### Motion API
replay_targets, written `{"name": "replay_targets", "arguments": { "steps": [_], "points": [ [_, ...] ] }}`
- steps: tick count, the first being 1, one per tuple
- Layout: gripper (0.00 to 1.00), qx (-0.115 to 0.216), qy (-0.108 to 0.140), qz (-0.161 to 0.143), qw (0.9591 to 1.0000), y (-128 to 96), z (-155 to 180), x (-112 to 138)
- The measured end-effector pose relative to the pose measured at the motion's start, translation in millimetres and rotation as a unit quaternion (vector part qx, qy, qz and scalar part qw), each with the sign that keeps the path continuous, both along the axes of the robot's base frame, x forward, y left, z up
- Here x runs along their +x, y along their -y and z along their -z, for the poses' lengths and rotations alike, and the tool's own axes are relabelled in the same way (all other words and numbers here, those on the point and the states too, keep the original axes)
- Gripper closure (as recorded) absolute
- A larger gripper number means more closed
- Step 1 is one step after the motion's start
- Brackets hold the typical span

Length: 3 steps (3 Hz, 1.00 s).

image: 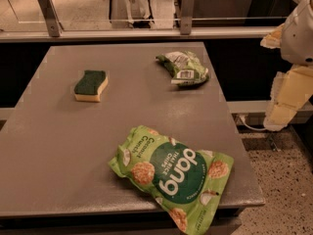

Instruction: Move green jalapeno chip bag near green rice chip bag

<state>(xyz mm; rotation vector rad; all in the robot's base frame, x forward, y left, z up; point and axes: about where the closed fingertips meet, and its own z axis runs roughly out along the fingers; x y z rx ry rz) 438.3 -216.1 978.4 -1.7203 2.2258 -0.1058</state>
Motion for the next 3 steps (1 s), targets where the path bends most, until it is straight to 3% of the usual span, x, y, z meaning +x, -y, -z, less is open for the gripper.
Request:
{"name": "replay_targets", "arguments": {
  "steps": [1, 2, 3],
  "points": [
    [0.0, 0.0, 0.0, 0.0, 1.0, 0, 0, 0],
    [0.0, 0.013, 0.021, -0.014, 0.9996, -6, -9, 17],
    [0.0, 0.035, 0.055, -0.025, 0.9976, -29, 9, 97]
  ]
}}
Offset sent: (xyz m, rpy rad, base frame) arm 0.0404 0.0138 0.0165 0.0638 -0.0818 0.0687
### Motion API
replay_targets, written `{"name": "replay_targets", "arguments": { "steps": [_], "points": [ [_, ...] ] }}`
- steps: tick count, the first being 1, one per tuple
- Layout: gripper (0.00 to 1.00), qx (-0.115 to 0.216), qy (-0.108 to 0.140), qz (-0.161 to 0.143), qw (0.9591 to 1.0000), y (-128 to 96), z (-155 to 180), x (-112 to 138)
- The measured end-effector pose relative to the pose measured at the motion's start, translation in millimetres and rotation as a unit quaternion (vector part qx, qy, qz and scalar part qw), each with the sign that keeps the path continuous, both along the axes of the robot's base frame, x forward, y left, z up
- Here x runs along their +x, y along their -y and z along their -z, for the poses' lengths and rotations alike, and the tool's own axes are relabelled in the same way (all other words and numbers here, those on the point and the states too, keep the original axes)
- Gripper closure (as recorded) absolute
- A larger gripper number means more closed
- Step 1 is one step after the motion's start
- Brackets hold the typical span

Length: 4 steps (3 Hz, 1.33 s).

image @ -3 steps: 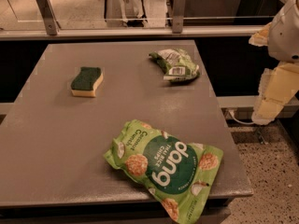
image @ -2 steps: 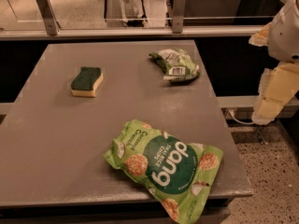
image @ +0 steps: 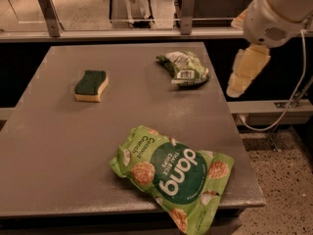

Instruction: Move green jalapeno chip bag near green rice chip bag

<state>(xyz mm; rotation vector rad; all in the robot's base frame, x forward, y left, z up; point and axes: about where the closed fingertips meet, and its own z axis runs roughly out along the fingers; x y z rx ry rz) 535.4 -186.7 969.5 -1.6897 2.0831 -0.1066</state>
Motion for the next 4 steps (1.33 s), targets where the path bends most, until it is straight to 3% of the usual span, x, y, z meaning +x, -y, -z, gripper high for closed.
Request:
{"name": "replay_targets", "arguments": {
  "steps": [1, 2, 3, 4],
  "points": [
    [0.0, 0.061, 0.016, 0.019, 0.9978, -24, 41, 99],
    [0.0, 0.107, -0.009, 0.043, 0.9933, -50, 104, 172],
    [0.0, 0.109, -0.031, 0.046, 0.9924, -50, 141, 185],
    [0.0, 0.109, -0.03, 0.045, 0.9926, -51, 139, 183]
  ]
}}
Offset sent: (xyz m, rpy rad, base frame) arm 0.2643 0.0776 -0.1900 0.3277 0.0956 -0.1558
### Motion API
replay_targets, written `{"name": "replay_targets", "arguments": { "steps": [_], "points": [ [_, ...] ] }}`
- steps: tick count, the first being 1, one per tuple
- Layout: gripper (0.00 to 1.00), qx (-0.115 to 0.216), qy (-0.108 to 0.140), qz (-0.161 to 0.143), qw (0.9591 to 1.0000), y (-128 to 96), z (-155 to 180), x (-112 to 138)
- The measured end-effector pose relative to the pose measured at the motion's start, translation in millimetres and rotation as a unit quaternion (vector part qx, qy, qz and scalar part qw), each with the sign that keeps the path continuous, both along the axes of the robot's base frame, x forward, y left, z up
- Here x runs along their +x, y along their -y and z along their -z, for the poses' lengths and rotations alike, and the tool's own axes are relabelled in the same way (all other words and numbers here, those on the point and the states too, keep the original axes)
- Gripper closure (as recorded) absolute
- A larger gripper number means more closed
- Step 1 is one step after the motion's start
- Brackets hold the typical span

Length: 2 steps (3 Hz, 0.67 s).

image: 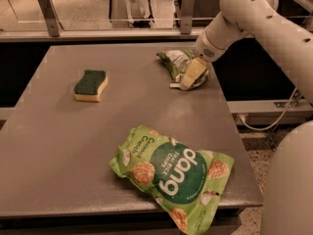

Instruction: Move green jalapeno chip bag near green rice chip bag

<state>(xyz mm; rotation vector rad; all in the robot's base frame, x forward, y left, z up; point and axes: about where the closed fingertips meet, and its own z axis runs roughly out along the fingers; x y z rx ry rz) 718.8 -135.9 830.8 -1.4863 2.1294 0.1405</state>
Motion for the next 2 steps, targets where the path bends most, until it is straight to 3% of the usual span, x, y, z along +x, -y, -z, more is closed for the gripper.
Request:
{"name": "replay_targets", "arguments": {
  "steps": [2],
  "points": [
    [0.39, 0.0, -0.004, -0.002, 1.0, -3.0, 5.1, 0.4]
  ]
}}
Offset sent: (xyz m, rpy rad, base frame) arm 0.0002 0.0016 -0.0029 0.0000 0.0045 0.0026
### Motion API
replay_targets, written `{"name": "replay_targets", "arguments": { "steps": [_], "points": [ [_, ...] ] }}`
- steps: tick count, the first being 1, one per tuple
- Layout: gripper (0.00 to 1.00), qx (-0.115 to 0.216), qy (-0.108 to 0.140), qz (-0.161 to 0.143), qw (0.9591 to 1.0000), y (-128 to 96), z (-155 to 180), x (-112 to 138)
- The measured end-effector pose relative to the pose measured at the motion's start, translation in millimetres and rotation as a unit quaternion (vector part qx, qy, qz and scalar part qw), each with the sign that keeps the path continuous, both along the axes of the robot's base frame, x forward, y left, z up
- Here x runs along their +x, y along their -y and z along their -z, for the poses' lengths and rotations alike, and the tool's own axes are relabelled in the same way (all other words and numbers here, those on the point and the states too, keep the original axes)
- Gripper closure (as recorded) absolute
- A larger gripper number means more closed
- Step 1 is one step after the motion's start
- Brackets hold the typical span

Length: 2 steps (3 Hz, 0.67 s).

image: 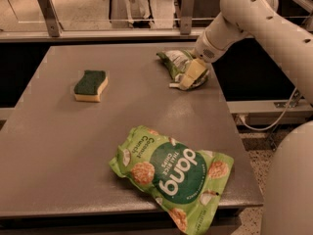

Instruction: Move green jalapeno chip bag near green rice chip bag

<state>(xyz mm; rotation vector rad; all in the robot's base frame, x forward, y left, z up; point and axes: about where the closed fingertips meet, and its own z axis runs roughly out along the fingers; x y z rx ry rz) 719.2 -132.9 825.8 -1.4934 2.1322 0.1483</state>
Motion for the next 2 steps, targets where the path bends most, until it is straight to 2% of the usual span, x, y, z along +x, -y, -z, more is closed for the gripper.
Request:
{"name": "replay_targets", "arguments": {
  "steps": [2],
  "points": [
    [0.85, 0.0, 0.0, 0.0, 1.0, 0.0, -6.1, 0.0]
  ]
}}
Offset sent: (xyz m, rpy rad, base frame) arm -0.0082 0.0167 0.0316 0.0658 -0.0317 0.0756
